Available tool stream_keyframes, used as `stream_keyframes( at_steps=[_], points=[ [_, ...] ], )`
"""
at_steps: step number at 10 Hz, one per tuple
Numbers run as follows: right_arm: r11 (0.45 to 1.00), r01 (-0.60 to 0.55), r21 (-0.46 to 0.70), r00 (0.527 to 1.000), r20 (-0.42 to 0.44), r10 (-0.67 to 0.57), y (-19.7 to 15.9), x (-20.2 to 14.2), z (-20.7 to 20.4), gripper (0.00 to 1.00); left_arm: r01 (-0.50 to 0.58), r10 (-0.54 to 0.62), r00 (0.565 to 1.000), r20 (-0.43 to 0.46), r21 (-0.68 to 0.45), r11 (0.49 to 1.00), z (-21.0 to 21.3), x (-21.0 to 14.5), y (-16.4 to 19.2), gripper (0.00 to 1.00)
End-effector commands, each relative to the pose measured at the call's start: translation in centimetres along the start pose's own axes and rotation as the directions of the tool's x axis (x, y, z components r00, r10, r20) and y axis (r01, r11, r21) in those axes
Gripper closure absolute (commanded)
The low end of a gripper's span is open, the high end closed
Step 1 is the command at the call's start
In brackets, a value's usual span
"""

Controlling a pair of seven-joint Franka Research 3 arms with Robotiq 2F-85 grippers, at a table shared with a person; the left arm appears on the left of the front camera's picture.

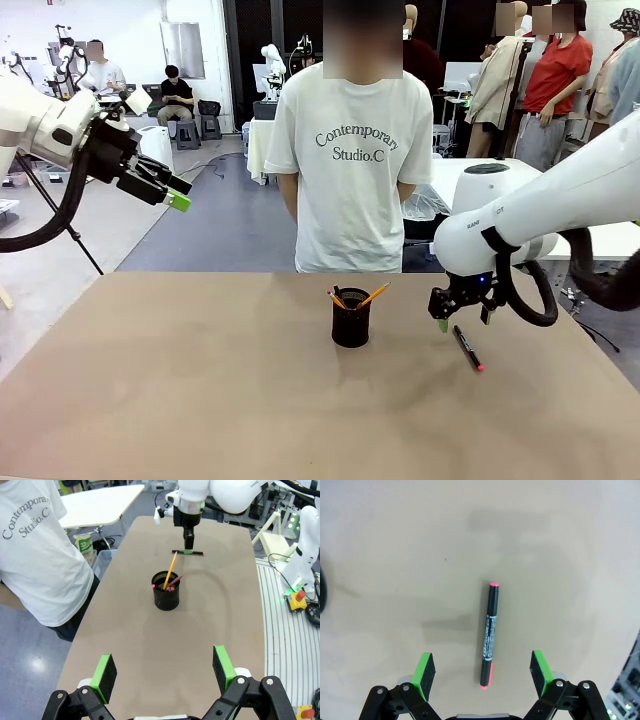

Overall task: Place the pens into the pen holder.
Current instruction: Pick up a writing instrument from the table and place it into the Pen holder.

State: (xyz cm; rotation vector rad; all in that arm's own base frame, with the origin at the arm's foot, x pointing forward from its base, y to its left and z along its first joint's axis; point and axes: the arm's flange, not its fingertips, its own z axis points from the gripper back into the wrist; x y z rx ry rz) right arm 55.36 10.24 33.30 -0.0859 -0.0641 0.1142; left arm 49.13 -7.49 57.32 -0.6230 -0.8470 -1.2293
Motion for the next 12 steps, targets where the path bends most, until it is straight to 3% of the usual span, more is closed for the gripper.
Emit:
stream_keyframes(
  at_steps=[1,12],
  points=[
    [0.998,0.059,0.0,0.998,-0.025,-0.059,0.2,2.1,-0.5,0.0,-0.002,0.002,1.0,-0.003,0.003,1.0,0.2,-0.1,0.0,0.0],
    [0.995,0.098,0.032,0.995,-0.025,-0.097,-1.7,3.4,-4.5,0.0,-0.002,0.002,1.0,-0.003,0.003,1.0,0.2,-0.1,0.0,0.0]
  ],
)
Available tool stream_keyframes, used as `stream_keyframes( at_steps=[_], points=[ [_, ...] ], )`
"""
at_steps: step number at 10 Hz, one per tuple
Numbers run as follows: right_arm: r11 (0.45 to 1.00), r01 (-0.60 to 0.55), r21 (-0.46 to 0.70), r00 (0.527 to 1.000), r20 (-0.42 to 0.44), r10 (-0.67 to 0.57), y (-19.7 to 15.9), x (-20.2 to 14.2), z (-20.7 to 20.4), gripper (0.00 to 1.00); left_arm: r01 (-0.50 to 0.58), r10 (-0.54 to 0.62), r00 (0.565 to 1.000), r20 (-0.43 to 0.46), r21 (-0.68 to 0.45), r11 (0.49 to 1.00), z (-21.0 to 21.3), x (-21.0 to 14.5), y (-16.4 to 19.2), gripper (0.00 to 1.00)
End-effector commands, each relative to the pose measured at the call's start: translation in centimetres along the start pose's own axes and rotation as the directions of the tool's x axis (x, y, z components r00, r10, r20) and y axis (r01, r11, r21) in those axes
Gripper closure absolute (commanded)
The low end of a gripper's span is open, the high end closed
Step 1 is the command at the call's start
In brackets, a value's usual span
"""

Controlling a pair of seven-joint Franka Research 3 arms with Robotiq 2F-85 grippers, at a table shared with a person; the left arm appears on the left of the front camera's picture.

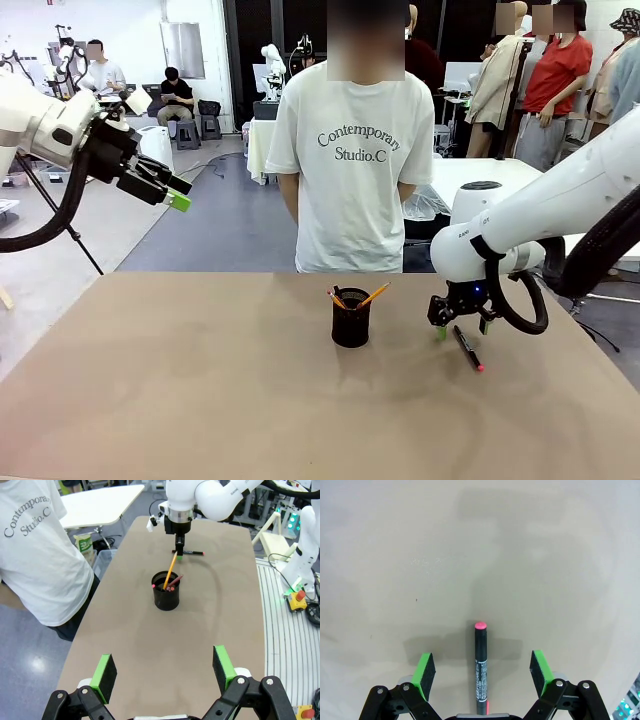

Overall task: Place the pens into the pen holder.
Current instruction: Pick up a writing instrument from the table and place it into the Pen holder.

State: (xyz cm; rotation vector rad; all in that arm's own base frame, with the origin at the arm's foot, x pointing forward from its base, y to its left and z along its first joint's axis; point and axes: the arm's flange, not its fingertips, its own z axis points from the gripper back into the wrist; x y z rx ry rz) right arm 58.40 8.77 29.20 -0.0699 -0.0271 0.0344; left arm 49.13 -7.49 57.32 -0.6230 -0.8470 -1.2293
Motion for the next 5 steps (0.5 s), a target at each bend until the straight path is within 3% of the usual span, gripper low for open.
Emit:
stream_keyframes(
  at_steps=[1,2,5],
  points=[
    [1.0,0.019,0.019,1.0,0.015,-0.019,-0.36,0.78,-0.26,0.0,-0.002,0.002,1.0,-0.003,0.003,1.0,0.19,-0.1,0.02,0.0],
    [1.0,0.004,0.013,1.0,0.03,-0.004,-0.48,0.66,-0.47,0.08,-0.002,0.002,1.0,-0.003,0.003,1.0,0.19,-0.1,0.02,0.0],
    [1.0,0.005,0.023,1.0,0.023,-0.006,-0.58,0.81,-0.4,0.67,-0.002,0.002,1.0,-0.003,0.003,1.0,0.19,-0.1,0.02,0.0]
  ],
)
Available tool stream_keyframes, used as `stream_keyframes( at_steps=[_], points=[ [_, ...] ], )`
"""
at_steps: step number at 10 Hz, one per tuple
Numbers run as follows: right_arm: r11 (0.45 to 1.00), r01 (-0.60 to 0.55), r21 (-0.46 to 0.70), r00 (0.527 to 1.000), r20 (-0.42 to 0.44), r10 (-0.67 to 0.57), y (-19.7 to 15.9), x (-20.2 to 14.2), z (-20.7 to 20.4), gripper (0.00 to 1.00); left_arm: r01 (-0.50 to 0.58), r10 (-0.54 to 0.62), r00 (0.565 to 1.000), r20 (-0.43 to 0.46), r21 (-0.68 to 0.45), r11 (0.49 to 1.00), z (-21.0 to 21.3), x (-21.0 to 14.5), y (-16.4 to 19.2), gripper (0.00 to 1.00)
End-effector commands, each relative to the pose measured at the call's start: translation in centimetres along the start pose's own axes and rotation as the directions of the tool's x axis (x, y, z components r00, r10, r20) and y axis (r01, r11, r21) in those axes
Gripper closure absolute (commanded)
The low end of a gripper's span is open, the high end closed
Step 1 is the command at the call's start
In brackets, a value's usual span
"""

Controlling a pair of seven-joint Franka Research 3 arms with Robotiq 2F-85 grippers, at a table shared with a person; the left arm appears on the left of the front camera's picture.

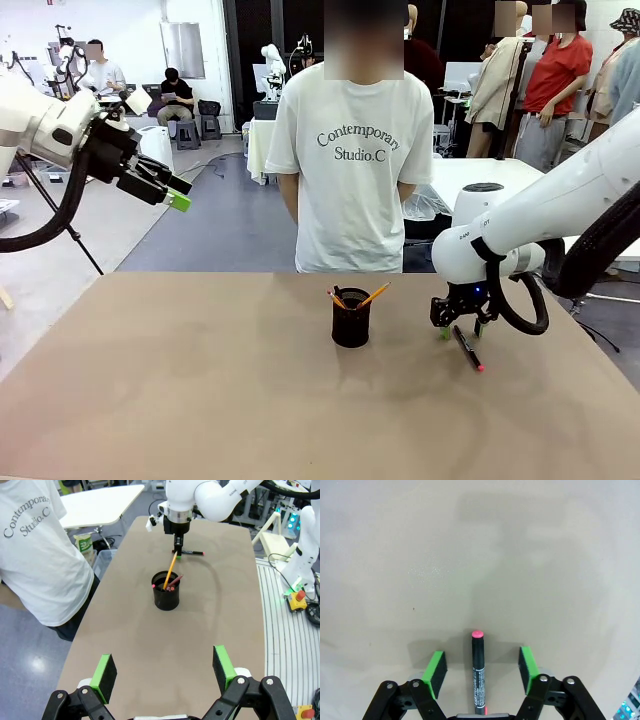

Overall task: Place the pens into the pen holder.
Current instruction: Pick up a writing instrument from the table and place it into the Pen holder.

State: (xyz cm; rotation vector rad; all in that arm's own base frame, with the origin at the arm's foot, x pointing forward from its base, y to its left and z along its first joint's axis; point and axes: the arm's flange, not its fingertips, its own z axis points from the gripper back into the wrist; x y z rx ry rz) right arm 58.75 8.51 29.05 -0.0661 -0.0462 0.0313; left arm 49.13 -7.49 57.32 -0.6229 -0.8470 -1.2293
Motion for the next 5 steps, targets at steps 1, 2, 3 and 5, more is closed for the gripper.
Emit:
stream_keyframes(
  at_steps=[1,2,3,5],
  points=[
    [1.0,0.004,0.019,1.0,0.002,-0.004,-0.33,0.52,-0.17,0.87,-0.002,0.002,1.0,-0.003,0.003,1.0,0.19,-0.1,0.02,0.0],
    [1.0,0.004,0.018,1.0,0.0,-0.004,-0.32,0.57,-0.15,1.0,-0.002,0.002,1.0,-0.003,0.003,1.0,0.19,-0.1,0.02,0.0],
    [1.0,0.004,0.019,1.0,-0.001,-0.004,-0.33,0.62,-0.12,1.0,-0.002,0.002,1.0,-0.003,0.003,1.0,0.19,-0.1,0.02,0.0],
    [1.0,0.008,0.022,1.0,-0.008,-0.008,-0.38,0.63,-0.06,1.0,-0.002,0.002,1.0,-0.003,0.003,1.0,0.19,-0.1,0.02,0.0]
  ],
)
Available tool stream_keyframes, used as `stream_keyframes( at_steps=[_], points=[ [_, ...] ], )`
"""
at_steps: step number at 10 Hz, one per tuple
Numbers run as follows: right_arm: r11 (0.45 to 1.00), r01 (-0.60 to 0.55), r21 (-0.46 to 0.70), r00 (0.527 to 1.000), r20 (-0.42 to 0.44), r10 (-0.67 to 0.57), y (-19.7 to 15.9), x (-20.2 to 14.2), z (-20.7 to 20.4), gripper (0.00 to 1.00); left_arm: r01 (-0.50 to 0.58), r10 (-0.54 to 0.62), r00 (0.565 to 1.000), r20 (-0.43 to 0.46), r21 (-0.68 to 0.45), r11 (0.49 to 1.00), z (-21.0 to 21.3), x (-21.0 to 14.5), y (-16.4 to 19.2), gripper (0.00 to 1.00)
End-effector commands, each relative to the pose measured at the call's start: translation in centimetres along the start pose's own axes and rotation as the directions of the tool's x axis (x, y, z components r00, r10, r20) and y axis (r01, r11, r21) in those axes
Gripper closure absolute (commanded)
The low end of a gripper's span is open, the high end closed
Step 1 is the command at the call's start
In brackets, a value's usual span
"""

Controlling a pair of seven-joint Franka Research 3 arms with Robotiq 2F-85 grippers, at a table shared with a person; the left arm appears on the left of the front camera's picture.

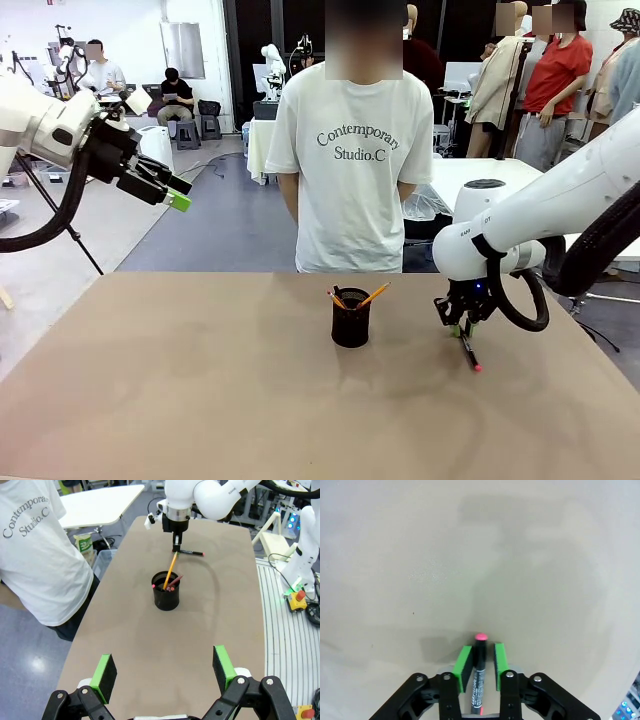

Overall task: Place the pens into the pen holder.
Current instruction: Pick up a writing instrument from the table and place it into the Pen holder.

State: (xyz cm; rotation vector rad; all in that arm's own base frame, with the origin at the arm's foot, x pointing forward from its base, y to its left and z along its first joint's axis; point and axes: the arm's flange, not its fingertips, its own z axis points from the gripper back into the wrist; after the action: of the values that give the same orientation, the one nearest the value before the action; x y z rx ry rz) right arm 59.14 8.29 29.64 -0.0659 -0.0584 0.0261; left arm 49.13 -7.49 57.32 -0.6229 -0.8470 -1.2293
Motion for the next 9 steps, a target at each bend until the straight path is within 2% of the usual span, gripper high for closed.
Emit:
stream_keyframes(
  at_steps=[1,5,7,9],
  points=[
    [1.0,0.005,0.024,1.0,-0.024,-0.004,-0.1,0.3,-0.6,1.0,-0.002,0.002,1.0,-0.003,0.003,1.0,0.2,-0.1,0.0,0.0],
    [0.998,0.007,0.061,1.0,-0.026,-0.005,-0.2,0.1,0.5,1.0,-0.002,0.002,1.0,-0.003,0.003,1.0,0.2,-0.1,0.0,0.0],
    [0.984,-0.007,0.179,1.0,0.008,0.006,-0.3,-0.4,3.1,1.0,-0.002,0.002,1.0,-0.003,0.003,1.0,0.2,-0.1,0.0,0.0],
    [0.927,-0.071,0.369,0.997,0.055,0.054,-0.8,-0.8,6.8,1.0,-0.002,0.002,1.0,-0.003,0.003,1.0,0.2,-0.1,0.0,0.0]
  ],
)
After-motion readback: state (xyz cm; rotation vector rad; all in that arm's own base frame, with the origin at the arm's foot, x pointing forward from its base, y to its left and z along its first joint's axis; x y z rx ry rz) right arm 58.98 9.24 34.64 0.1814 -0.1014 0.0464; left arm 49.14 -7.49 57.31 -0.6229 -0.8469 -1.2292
